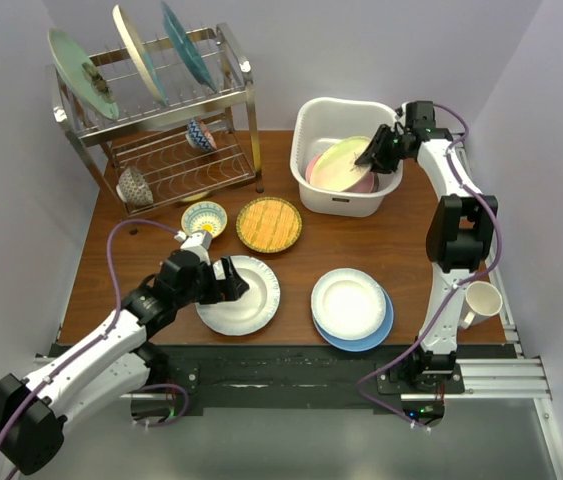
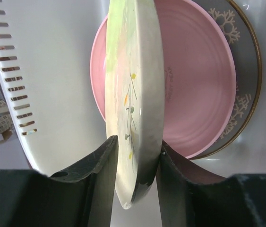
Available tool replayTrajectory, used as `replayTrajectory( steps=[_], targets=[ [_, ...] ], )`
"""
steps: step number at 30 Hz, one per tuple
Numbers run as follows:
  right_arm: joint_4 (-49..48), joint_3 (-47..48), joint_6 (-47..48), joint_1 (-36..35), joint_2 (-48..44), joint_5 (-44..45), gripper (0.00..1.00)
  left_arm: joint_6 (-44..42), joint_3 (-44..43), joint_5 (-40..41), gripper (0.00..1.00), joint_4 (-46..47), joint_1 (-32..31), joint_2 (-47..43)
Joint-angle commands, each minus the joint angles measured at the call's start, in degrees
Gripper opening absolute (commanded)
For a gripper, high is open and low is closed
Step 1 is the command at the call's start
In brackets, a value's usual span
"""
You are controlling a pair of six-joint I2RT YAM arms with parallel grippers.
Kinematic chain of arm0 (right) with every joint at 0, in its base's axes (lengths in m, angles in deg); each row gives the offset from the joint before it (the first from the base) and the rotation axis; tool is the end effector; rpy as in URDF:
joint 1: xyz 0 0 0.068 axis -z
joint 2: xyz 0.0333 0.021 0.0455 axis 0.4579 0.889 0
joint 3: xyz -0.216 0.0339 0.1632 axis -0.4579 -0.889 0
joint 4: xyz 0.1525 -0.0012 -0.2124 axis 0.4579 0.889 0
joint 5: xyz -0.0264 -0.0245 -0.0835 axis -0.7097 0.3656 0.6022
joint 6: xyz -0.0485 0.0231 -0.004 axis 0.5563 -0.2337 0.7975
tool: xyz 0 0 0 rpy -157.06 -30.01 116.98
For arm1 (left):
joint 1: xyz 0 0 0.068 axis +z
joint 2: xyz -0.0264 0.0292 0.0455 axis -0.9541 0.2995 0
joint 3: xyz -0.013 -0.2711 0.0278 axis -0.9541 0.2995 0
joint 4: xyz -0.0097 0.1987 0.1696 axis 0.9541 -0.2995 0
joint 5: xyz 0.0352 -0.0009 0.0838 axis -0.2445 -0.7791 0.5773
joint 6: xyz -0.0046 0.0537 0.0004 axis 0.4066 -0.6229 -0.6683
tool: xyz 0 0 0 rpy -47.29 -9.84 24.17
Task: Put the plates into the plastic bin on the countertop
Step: Place the plate in the plastic bin.
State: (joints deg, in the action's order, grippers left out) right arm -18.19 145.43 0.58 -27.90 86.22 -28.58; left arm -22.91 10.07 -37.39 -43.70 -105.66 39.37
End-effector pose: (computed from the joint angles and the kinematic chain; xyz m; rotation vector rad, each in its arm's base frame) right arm 0.4898 0.0211 0.2588 0.4204 2.4390 0.7854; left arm 0.1423 -0.0943 0.2019 -0.1446 2.3436 -0.7238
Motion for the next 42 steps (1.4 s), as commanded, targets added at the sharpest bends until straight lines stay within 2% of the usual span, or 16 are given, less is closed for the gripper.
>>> replayTrajectory(
  steps=[1,8,16,29,42],
  targets=[
    [0.49,2.89,1.65,-1.46,-0.12,0.57,0.42,-0.76,0.12,0.13,1.00,1.02,-0.05,-1.11],
    [3.48,4.82,3.67,-1.64,0.49,3.83,0.52,-0.76,0.30,0.13,1.00,0.93,-0.05,-1.55],
    [5.68,5.88,5.43,-2.52,1.28,6.90,0.56,-0.76,0.74,-0.40,1.00,1.37,-0.05,-1.20],
    [10.51,9.92,9.12,-4.71,0.76,17.01,0.56,-0.76,1.00,-0.57,1.00,1.63,-0.05,-1.29],
    [12.54,10.89,10.97,-6.03,-1.79,21.49,0.57,-0.67,1.27,-0.84,1.00,1.72,-0.05,-1.46]
  ],
)
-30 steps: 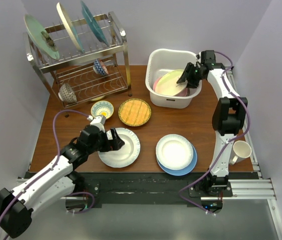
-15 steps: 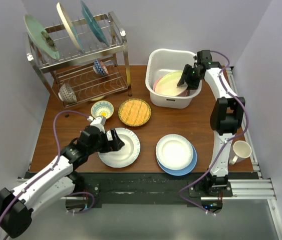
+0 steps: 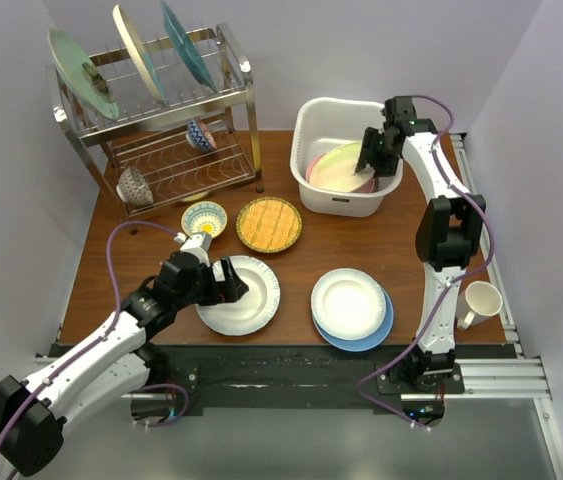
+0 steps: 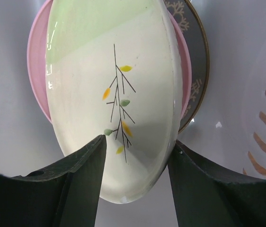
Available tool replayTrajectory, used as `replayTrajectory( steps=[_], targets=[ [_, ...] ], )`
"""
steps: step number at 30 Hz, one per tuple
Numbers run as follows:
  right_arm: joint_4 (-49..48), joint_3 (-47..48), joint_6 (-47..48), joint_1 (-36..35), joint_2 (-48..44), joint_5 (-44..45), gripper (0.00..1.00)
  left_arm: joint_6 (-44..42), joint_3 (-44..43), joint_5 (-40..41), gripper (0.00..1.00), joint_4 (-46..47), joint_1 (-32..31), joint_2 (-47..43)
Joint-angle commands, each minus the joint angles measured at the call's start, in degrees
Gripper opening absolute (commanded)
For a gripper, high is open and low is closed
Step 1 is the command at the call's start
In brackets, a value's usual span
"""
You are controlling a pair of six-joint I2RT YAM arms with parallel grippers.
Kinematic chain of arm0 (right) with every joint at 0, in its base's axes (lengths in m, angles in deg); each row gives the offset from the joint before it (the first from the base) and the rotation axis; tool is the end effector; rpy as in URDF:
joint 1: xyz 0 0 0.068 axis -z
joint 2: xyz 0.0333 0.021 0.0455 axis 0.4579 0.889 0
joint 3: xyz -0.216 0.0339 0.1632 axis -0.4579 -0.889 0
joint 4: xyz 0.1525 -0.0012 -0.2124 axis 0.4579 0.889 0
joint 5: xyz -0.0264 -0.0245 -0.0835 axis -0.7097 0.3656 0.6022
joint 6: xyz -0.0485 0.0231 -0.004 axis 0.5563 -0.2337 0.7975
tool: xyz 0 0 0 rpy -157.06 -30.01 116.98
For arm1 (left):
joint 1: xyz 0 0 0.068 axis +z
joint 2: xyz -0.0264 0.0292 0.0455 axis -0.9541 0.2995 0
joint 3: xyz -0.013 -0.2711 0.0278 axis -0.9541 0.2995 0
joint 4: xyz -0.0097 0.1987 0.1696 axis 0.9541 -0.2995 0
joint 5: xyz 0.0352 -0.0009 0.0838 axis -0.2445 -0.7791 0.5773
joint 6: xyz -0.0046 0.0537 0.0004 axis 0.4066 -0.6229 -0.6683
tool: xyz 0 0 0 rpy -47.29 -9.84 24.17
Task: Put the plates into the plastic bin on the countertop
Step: Place the plate in the plastic bin.
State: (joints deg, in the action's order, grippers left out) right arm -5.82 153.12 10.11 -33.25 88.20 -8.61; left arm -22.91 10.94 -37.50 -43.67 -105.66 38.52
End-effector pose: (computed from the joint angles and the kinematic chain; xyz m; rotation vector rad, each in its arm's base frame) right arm 0.4844 0.0546 0.2683 0.2813 2.5596 0.3072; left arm 0.1399 -0.0929 0.1991 -0.1436 2.3440 -0.7259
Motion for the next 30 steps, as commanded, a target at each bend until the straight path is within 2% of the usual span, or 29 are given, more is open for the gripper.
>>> replayTrajectory(
  steps=[1,15,23,30],
  targets=[
    [0.34,3.20,1.44,-0.59,-4.13,1.60,0.57,-0.67,0.39,-0.73,1.00,1.79,-0.05,-0.61],
    [0.52,0.82,2.23,-0.59,-10.46,1.70,0.60,-0.67,0.39,-1.34,1.00,2.58,-0.06,0.62],
    [-2.91,-3.04,0.74,-0.77,-16.52,-4.71,0.60,-0.67,0.30,-1.43,1.00,2.75,-0.14,0.80],
    [-7.47,-11.37,-1.02,-1.38,-23.99,-11.12,0.61,-0.58,-0.14,-0.99,1.00,3.10,-0.14,1.06]
  ],
)
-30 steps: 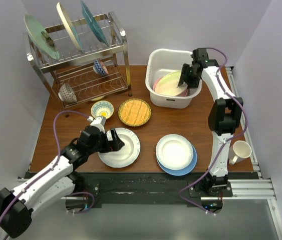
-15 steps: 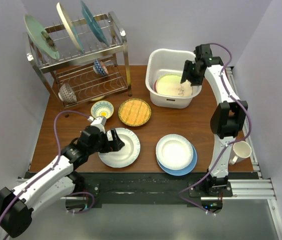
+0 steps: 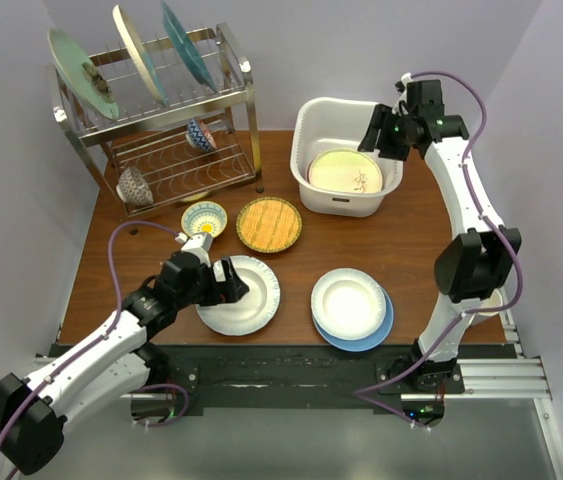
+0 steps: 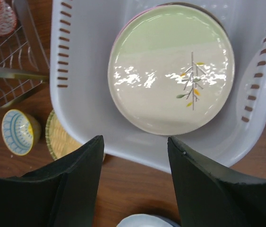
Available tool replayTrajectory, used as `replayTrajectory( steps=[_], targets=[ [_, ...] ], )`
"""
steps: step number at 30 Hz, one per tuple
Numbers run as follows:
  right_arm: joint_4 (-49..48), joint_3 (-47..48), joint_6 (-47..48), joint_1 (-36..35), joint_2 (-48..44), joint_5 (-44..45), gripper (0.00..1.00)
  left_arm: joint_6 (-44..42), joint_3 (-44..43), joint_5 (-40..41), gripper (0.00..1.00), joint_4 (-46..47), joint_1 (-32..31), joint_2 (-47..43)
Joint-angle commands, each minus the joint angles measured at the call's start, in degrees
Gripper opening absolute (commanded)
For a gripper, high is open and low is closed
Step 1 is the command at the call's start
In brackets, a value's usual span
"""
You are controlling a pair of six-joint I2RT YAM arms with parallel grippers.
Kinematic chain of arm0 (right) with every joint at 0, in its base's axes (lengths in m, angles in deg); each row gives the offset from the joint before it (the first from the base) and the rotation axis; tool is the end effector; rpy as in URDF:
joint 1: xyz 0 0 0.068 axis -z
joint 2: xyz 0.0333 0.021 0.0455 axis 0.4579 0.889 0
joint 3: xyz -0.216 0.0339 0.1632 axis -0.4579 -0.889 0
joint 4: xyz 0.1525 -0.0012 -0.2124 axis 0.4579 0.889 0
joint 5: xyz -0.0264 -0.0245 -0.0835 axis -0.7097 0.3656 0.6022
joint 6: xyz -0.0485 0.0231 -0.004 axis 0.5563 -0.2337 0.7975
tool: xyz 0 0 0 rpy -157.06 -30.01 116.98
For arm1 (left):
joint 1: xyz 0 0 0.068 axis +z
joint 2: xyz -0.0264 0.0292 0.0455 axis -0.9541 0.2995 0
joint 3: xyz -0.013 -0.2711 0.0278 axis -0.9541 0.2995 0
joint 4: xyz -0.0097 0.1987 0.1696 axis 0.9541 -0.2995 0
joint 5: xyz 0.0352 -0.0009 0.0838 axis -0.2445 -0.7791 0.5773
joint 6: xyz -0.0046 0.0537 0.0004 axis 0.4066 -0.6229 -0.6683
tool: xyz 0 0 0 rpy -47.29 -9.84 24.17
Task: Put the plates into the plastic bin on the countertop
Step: Place the plate in the plastic bin.
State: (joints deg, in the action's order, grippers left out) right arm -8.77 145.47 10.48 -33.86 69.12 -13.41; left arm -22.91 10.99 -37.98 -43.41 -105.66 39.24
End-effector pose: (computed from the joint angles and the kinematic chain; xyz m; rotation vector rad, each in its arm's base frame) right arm 0.4146 0.0547 0.3750 0.1739 2.3225 0.4510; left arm 0.1408 -0.0938 0.1973 -0.1398 2.3555 -0.7294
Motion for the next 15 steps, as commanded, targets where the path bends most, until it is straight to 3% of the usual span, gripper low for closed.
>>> replayTrajectory(
  steps=[1,15],
  targets=[
    [-5.31,-4.53,-1.74,-1.03,-5.96,-6.85,0.61,-0.67,-0.27,-0.60,1.00,2.93,-0.06,0.34],
    [-11.38,-23.06,-3.32,-8.15,-14.57,-13.27,0.61,0.91,-0.79,2.03,1.00,1.27,-0.06,-1.42]
  ],
)
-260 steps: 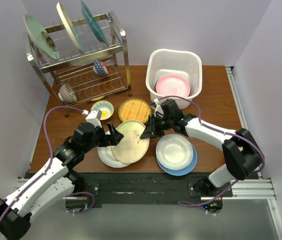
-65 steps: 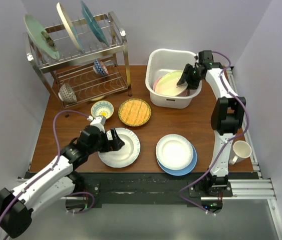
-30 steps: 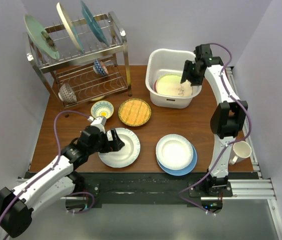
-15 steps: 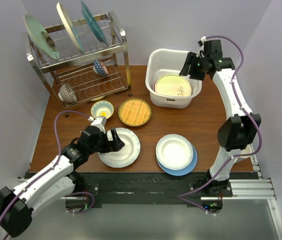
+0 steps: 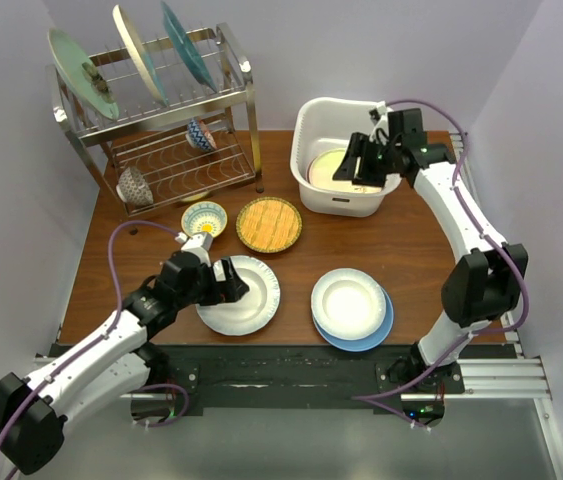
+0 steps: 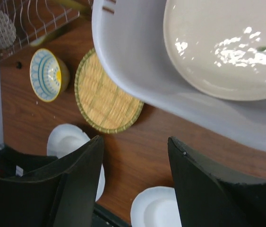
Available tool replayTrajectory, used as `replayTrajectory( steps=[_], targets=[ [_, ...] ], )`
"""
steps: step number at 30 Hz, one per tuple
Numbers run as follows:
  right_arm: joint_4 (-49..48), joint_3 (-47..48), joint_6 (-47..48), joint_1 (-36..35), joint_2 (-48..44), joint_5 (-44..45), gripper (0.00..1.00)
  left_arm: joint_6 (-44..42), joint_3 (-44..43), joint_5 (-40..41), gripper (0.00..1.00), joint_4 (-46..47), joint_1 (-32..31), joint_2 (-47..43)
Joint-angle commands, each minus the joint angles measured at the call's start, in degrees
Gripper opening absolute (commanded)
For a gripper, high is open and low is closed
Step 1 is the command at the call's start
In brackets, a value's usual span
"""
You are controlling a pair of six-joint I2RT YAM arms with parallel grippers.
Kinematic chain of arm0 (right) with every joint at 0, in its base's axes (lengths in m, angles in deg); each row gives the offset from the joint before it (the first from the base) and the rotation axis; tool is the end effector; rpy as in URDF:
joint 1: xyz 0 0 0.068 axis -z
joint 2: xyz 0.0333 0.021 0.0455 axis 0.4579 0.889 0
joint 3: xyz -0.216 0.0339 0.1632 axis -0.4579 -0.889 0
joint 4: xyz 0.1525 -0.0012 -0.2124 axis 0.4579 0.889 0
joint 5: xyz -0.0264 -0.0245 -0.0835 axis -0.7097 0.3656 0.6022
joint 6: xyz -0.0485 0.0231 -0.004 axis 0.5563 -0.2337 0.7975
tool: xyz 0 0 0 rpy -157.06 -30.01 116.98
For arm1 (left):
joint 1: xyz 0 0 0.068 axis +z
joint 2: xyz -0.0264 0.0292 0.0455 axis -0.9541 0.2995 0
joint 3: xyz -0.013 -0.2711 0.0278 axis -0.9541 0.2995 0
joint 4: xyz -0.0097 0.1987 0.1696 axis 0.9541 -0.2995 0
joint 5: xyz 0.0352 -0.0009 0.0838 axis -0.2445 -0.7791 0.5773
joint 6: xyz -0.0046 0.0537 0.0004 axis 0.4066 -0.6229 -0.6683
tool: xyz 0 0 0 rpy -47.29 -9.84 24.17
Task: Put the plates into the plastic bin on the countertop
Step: Pick up the plate at the center of the board.
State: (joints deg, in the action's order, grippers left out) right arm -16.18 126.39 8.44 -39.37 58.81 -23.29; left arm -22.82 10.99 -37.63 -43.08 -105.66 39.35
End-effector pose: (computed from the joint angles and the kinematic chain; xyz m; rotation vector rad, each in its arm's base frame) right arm 0.3675 0.0917 0.3469 0.0189 2.3754 0.7115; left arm 0.1414 -0.0940 0.1975 -0.1446 2.3499 -0.7261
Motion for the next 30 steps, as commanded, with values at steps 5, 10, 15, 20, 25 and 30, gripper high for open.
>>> replayTrajectory(
  steps=[5,10,15,20,25,30],
  targets=[
    [-5.55,-9.70,-1.91,-7.21,-6.72,-3.13,0.61,1.61,-1.58,3.96,1.00,-1.44,-0.05,-3.90],
    [-7.04,-16.38,-2.78,-10.29,-8.92,-2.69,0.61,3.20,-2.73,7.05,1.00,-5.91,0.03,-3.90],
    [-11.26,-23.32,-5.15,-12.92,-9.72,-3.04,0.60,5.56,-3.78,10.56,1.00,-9.61,-0.05,-3.38],
    [-13.38,-25.70,-6.65,-17.76,-8.05,-1.99,0.61,7.59,-4.05,10.92,1.00,-11.11,-0.05,-2.41],
    [-16.19,-27.72,-8.23,-22.06,-5.68,-1.63,0.61,8.38,-4.14,12.24,1.00,-12.78,-0.05,-1.71],
    [-19.52,-30.36,-10.16,-25.14,-3.57,-1.29,0.60,9.26,-3.43,12.50,1.00,-12.78,-0.05,-1.88]
  ],
)
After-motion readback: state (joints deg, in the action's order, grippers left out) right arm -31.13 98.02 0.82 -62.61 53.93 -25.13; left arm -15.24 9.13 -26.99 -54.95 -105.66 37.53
